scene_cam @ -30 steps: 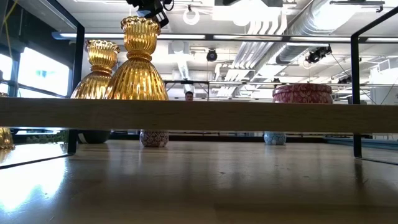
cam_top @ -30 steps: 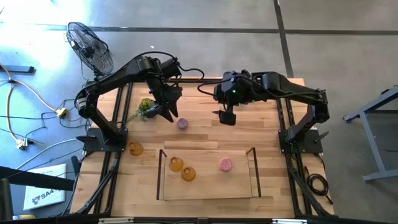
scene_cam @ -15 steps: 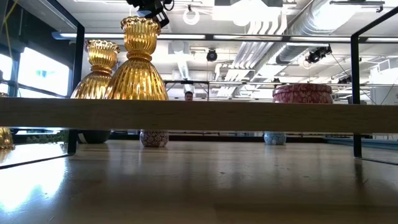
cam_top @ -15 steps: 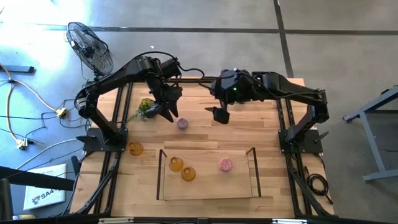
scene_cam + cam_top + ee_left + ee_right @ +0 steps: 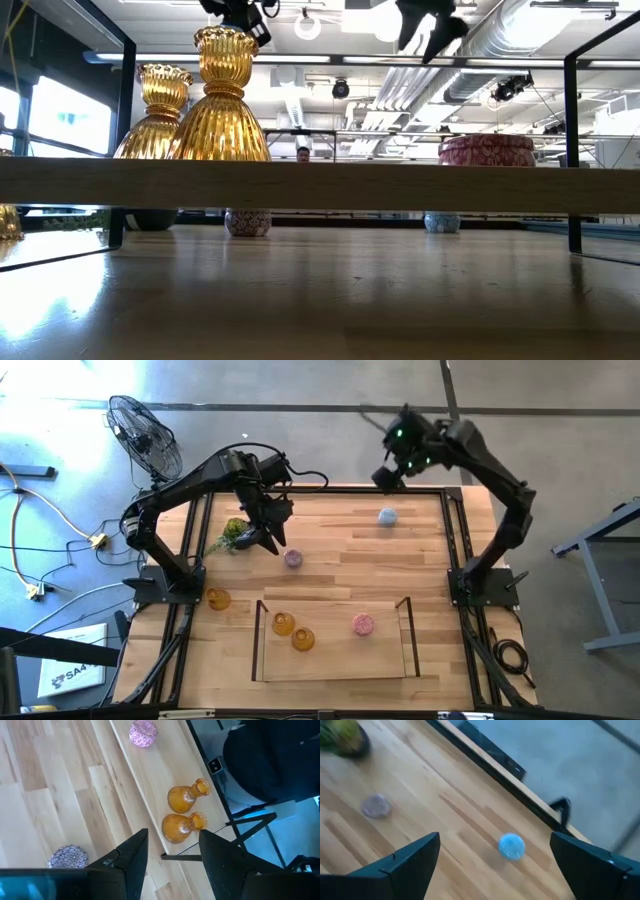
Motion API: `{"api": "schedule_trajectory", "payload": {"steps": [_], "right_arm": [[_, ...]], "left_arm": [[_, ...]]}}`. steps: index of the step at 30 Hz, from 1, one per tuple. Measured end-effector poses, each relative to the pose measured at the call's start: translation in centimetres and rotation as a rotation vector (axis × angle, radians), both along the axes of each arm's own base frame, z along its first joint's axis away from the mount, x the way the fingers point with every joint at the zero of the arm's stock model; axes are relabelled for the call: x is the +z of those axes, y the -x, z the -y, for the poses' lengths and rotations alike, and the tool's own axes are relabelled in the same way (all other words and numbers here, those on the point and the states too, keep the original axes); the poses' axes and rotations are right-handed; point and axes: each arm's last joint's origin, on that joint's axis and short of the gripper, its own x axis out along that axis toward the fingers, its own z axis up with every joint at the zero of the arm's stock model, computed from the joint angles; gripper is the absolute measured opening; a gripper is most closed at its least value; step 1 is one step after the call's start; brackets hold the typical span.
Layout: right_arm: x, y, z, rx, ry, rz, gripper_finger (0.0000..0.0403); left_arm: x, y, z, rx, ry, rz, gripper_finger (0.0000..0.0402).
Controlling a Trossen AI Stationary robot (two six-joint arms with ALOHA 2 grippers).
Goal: Pick & Place candle stick holders
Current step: Put the light blue scented candle on the shelf
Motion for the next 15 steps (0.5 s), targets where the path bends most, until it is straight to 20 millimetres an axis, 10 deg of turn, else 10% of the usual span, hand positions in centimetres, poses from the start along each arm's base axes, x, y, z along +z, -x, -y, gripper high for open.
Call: {"api": "schedule_trajectory", "payload": {"steps": [15], "right_arm": [[-9.9, -5.4, 5.4, -0.182, -0.134, -0.421, 0.0374]], "left_arm": [[0.0, 0.0, 0.0, -0.02, -0.003, 0.012, 0.0172]]}}
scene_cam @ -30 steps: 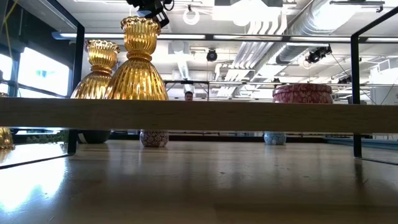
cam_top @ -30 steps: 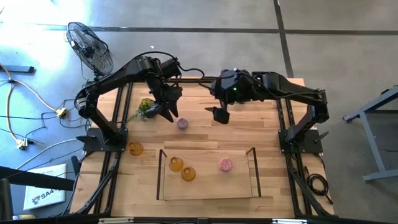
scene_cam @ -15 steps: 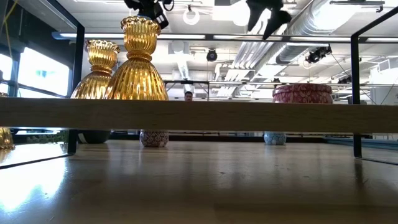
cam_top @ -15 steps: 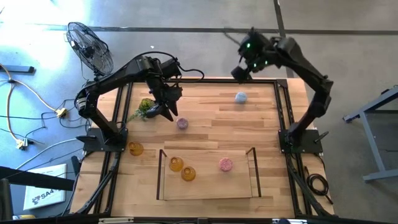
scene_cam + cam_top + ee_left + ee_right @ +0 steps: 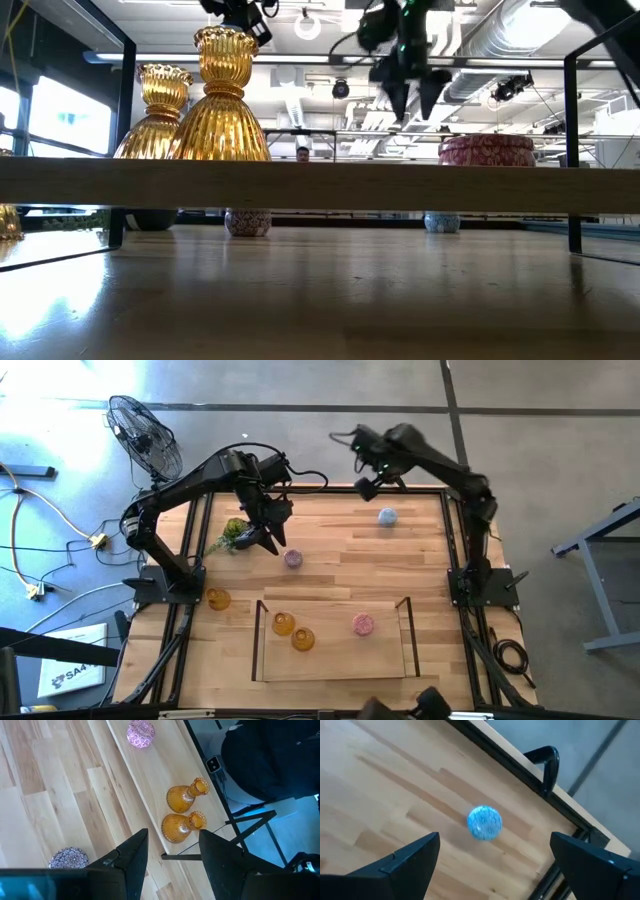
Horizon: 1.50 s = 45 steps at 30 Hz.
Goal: Pick & Place candle stick holders
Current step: Put the light blue scented candle on the shelf
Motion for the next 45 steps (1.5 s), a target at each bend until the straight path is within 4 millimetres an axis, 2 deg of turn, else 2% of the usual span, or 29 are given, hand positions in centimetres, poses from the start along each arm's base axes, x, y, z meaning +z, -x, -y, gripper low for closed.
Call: {"api": "schedule_trajectory", "payload": {"steps": [3, 7, 10, 17, 23, 26, 29, 32, 36, 38, 41, 45], "right_arm": [[-1.6, -1.3, 0.1, 0.012, -0.021, -0.029, 0.0374], [-3.1, -2.9, 0.0, 0.141, 0.001, -0.088, 0.0374], [-4.1, -3.5, 0.2, 0.142, -0.006, -0.107, 0.0374], [-4.2, -3.0, 0.2, 0.046, -0.071, -0.092, 0.0374], [-4.1, -3.0, -0.1, 0.074, -0.19, -0.007, 0.0374], [-3.9, -2.9, -0.1, 0.08, -0.162, -0.022, 0.0374], [-2.9, -1.9, 0.4, 0.061, -0.121, -0.021, 0.0374], [-2.4, 0.4, 1.1, 0.01, -0.14, -0.014, 0.0374], [-3.5, 4.5, 1.5, -0.096, -0.195, -0.05, 0.0374], [-4.4, 6.0, 1.3, -0.149, -0.217, -0.05, 0.0374], [-6.2, 6.6, 1.1, -0.133, -0.216, 0.0, 0.0374], [-8.3, 6.0, 0.9, -0.101, -0.207, 0.11, 0.0374]], "left_arm": [[0.0, 0.0, 0.0, -0.001, 0.0, -0.003, 0.0172], [0.0, 0.2, 0.1, -0.022, -0.004, -0.003, 0.0172], [-0.1, 0.2, 0.1, -0.024, -0.002, -0.005, 0.0172], [-0.2, 0.3, 0.1, -0.043, -0.004, -0.006, 0.0172], [-2.5, 0.4, 0.2, -0.074, 0.045, -0.067, 0.0172], [-3.5, 0.4, 0.2, -0.086, 0.053, -0.088, 0.0172], [-3.8, 0.4, 0.2, -0.095, 0.054, -0.092, 0.0172], [-3.7, 0.4, 0.3, -0.099, 0.081, -0.08, 0.0172], [-3.3, 0.8, 0.5, -0.099, 0.08, -0.065, 0.0172], [-3.2, 0.9, 0.5, -0.1, 0.079, -0.061, 0.0172], [-3.2, 0.9, 0.5, -0.1, 0.08, -0.061, 0.0172], [-3.2, 0.8, 0.5, -0.1, 0.084, -0.054, 0.0172]]}}
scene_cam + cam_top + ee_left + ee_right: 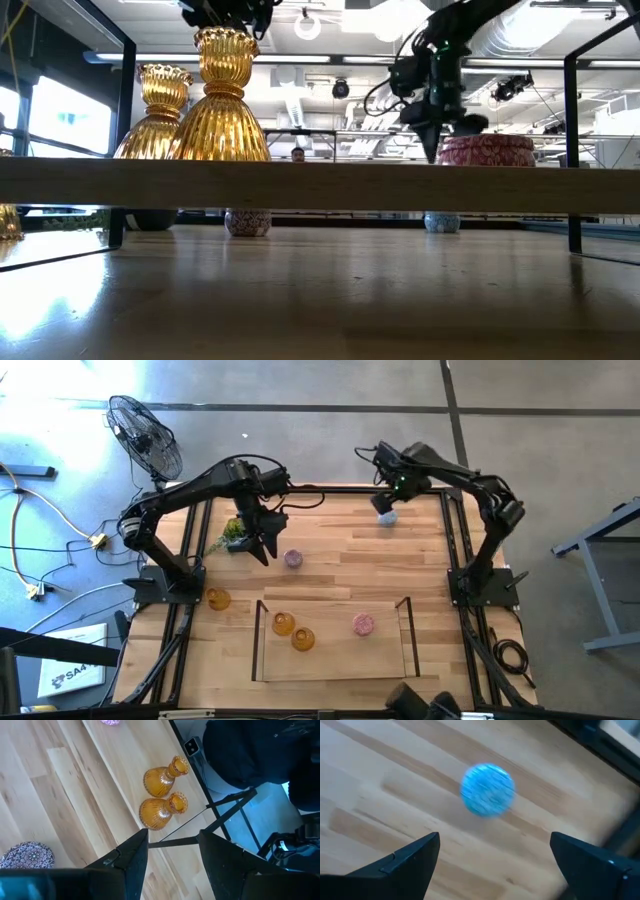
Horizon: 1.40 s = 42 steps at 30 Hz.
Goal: Pick & Place candle stick holders
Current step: Put the light blue scented candle on the shelf
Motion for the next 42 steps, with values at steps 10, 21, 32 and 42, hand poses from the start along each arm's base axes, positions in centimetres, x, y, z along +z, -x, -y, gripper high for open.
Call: {"api": "schedule_trajectory", "payload": {"steps": [10, 21, 32, 42], "right_arm": [[-3.3, 0.3, -0.2, -0.108, 0.04, -0.036, 0.0374], [-5.6, 0.4, -0.4, -0.146, 0.068, -0.03, 0.0374], [-6.8, 0.0, -0.2, -0.186, 0.084, 0.063, 0.0374], [-6.7, -0.4, -0.1, -0.174, 0.097, 0.107, 0.0375]], "left_arm": [[0.2, -0.1, 0.1, -0.005, 0.059, 0.033, 0.0172], [0.2, -0.4, 0.0, -0.004, 0.03, 0.057, 0.0172], [0.1, -0.4, -0.1, -0.004, 0.027, 0.057, 0.0172], [0.2, -0.4, -0.1, -0.006, 0.025, 0.057, 0.0172]]}}
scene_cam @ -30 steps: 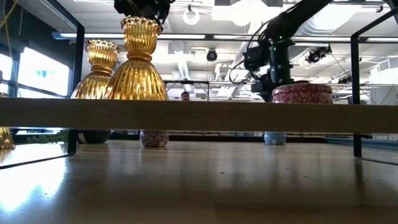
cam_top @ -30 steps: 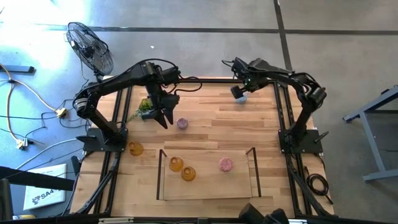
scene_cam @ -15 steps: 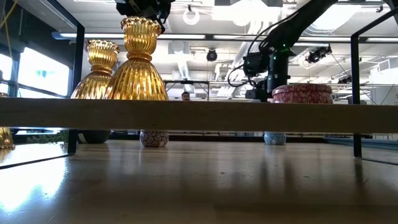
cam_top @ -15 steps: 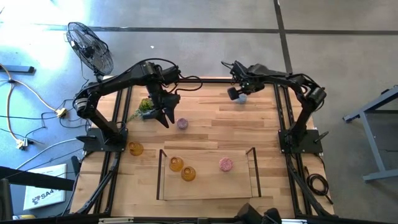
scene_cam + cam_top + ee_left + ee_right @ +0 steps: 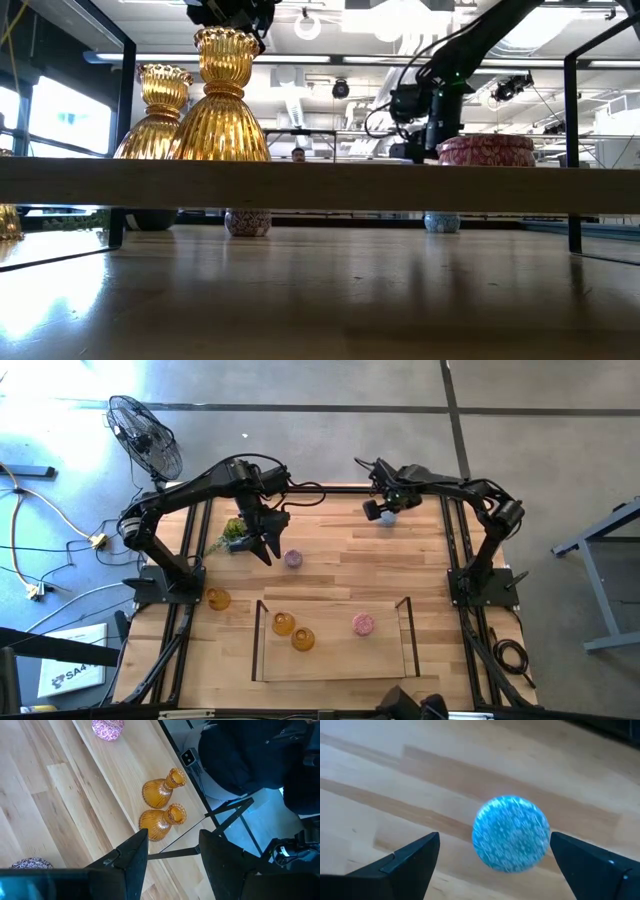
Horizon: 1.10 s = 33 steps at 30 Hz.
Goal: Pick & Place candle stick holders
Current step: Put the light blue scented candle on the shelf
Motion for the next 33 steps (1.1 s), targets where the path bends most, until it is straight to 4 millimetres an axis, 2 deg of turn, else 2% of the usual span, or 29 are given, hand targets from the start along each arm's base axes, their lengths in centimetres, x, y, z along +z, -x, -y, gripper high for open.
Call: {"api": "schedule_trajectory", "payload": {"steps": [10, 17, 24, 33], "right_arm": [[0.0, -0.3, -0.1, 0.005, -0.002, 0.025, 0.0372], [-0.1, 0.0, 0.0, -0.112, 0.041, -0.031, 0.0371], [-1.8, 0.4, -0.5, -0.112, 0.009, -0.009, 0.0371], [-2.6, 0.5, -0.5, -0.116, 0.046, 0.009, 0.0371]], "left_arm": [[0.0, 0.0, 0.0, 0.0, 0.003, -0.005, 0.0172], [0.0, 0.1, 0.0, 0.0, 0.003, -0.005, 0.0172], [0.0, 0.0, 0.0, -0.004, 0.001, -0.001, 0.0172], [-0.1, 0.0, 0.0, -0.007, 0.005, 0.002, 0.0172]]}}
